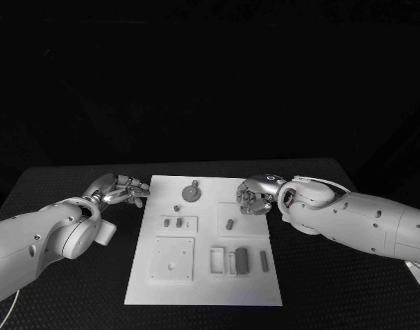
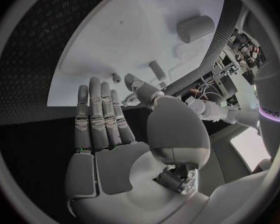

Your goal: Assemble the parts on the task board

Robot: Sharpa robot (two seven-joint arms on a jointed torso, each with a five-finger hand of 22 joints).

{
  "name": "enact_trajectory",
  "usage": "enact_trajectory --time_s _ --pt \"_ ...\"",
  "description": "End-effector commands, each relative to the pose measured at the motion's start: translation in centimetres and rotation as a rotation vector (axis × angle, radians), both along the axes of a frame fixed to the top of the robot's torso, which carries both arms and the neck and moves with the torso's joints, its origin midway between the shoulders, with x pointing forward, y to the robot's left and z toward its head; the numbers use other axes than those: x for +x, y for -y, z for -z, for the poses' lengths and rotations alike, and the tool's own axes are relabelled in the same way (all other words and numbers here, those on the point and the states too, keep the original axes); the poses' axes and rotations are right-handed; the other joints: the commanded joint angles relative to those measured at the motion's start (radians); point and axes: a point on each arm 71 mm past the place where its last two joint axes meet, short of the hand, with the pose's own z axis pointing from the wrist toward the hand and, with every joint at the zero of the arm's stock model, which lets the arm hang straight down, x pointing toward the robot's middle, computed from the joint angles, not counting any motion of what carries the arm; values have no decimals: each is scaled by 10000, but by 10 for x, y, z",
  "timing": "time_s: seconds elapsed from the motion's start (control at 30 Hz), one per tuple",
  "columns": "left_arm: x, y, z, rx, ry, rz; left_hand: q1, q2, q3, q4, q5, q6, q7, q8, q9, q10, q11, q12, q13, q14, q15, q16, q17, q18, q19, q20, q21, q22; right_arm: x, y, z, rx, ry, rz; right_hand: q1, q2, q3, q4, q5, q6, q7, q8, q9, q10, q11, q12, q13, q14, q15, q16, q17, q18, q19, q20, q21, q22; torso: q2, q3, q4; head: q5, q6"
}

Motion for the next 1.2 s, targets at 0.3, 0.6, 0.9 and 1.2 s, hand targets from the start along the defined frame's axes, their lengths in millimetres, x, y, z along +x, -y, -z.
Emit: enact_trajectory --time_s 0.3,0.6,0.9,1.2 --pt "0 2 -1 -481 -90 171 -84 7 -74 11 8 -61 3 45 -19 -88 14 -55 -16 -42 39 -104 -3 -160 -58 -12 -76 -38 -6 -7 10 -926 200 -373 189 135 185 -83 -15 450 -169 108 71 307 -1 -227 20 240 -64 -108 225 207 195 -41 -111 93 2 3 2 -4 -53" --pt "0 1 -1 -470 -116 122 -92 20 -83 15 8 -69 5 47 -23 -103 20 -59 -18 -36 43 -130 4 -161 -53 -10 -94 -50 -6 -11 15 -1225 534 -372 382 590 227 -107 -14 871 -337 219 116 679 -129 -318 104 442 -143 -148 470 207 403 -110 -136 197 6 10 0 11 -78" --pt "1 1 -1 -459 -185 97 -109 22 -100 19 7 -91 13 42 -30 -121 27 -63 -21 -28 47 -160 13 -163 -47 -7 -116 -65 -8 -17 24 -1583 569 -472 578 761 257 -133 -13 1122 -432 263 135 731 -127 -502 114 358 -102 -295 607 198 326 -105 -283 231 7 9 -6 6 -100" --pt "1 0 0 -428 -238 34 -129 14 -124 17 4 -112 21 40 -38 -151 38 -70 -25 -30 54 -203 25 -166 -49 -2 -147 -83 -10 -18 30 -1919 552 -518 1009 709 294 -152 -14 1255 -477 252 141 805 -132 -659 136 341 -88 -393 760 207 307 -94 -399 286 4 7 -2 -5 -133"
